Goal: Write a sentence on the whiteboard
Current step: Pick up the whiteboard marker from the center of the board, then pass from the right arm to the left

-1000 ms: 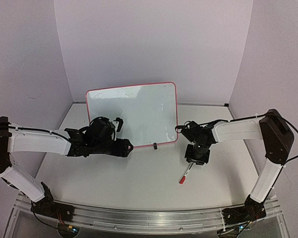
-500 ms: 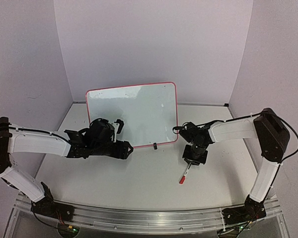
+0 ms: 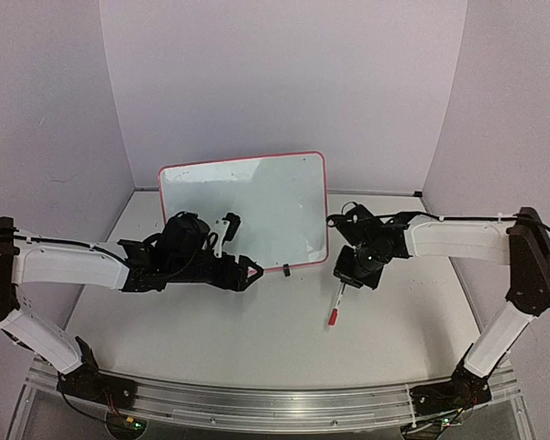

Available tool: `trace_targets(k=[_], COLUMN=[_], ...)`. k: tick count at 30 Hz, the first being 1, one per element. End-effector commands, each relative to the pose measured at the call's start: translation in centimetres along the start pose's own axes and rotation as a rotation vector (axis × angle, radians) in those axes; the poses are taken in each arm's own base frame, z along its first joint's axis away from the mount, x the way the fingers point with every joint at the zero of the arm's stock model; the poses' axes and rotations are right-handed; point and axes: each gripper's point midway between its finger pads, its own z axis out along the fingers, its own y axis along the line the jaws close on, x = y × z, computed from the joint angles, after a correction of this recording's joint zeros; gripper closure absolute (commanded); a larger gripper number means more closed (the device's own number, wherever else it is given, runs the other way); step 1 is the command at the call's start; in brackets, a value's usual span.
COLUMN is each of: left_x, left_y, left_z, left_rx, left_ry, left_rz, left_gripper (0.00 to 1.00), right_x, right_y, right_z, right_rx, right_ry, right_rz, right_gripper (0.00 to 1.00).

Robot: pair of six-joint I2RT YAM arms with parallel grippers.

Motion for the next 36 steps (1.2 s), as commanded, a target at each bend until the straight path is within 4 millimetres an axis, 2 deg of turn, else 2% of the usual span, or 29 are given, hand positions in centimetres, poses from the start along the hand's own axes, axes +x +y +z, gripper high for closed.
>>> trace_targets(k=[1,4,6,10,14,16,20,25,29,34,36], left_x=[-5.2,-5.3,-5.2,-4.5,-4.4,-4.3,-4.2,-4.2,-4.3,-4.3,-4.3], left_y=[-7.5,-10.1,-11.2,-10.7,-9.6,-9.5,-10.3,-10.9,-10.9,-11.0,-11.0], left_z=[-1.6,-1.5,-1.0,0.5,1.3,1.7,2.0,2.4,2.6,2.6,2.6], left_rx=[0.258,0.365,0.404,0.374,0.308,0.301,0.357,0.387,0.388,0.392,0.387], left_ry=[-0.133,-0.127,-0.11,-0.082,-0.069,-0.06,-0.058,-0.05,-0.047,-0.05,-0.049], left_rz=[0.059,0.083,0.099,0.076,0.055,0.044,0.014,0.004,0.005,0.017,0.021], left_gripper=[0.15,0.13,0.12,0.12,0.16,0.22,0.46,0.65,0.76,0.8,0.91], right_x=[-3.9,-4.6,-4.8,-4.9,-4.8,-4.7,-4.7,-4.9,-4.8,-4.5,-4.4], right_y=[7.4,10.4,12.4,14.5,15.3,15.3,15.3,15.1,15.0,14.6,14.5], right_z=[-7.6,-10.0,-11.1,-12.0,-12.3,-12.2,-12.4,-12.7,-12.4,-11.4,-11.1], right_rx=[-0.275,-0.381,-0.449,-0.52,-0.554,-0.556,-0.568,-0.569,-0.56,-0.538,-0.531], right_ry=[-0.174,-0.221,-0.248,-0.257,-0.259,-0.258,-0.263,-0.275,-0.274,-0.269,-0.264], right_rz=[0.062,0.063,0.056,0.052,0.046,0.048,0.055,0.054,0.051,0.043,0.041], right_gripper=[1.0,1.0,1.0,1.0,1.0,1.0,1.0,1.0,1.0,1.0,1.0])
